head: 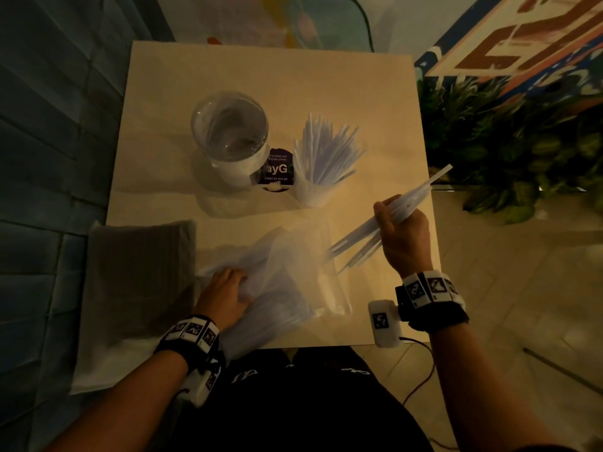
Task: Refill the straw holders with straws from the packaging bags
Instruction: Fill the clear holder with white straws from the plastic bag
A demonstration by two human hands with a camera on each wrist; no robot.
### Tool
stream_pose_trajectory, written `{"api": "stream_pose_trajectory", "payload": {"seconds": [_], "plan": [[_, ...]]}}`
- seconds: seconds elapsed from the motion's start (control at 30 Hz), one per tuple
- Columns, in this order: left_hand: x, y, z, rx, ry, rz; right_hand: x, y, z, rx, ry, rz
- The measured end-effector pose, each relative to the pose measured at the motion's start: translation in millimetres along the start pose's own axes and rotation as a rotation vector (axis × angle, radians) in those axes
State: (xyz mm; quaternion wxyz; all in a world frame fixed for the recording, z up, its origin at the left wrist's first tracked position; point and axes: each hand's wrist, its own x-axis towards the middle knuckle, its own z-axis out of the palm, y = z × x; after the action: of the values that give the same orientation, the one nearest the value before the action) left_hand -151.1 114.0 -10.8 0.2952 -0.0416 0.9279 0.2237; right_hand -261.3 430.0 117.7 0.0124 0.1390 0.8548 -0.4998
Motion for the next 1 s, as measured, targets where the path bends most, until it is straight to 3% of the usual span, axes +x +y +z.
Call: {"api": "stream_pose_trajectory", "payload": {"seconds": [0.47,0.63,0.73,0.83,1.0], "plan": [[15,14,-17,-0.112,0.076,0.031,16,-32,-27,-0.074,0.077,-0.105],[11,33,-32,-0.210,0.173,0.163,12,-54,-33,-0.068,0.124,-0.221],[-1,65,-57,-0.464,0.295,0.295,7,-70,-30,0.006,0.131,-0.291],[-13,98,-85,-0.626,0.283,0.401,-2,-79,-9,0.011,0.035,-0.323],[-8,124,-95,-0.571,0.168,0.447,-20,-78,43,0.083,-0.243,-0.278]]}}
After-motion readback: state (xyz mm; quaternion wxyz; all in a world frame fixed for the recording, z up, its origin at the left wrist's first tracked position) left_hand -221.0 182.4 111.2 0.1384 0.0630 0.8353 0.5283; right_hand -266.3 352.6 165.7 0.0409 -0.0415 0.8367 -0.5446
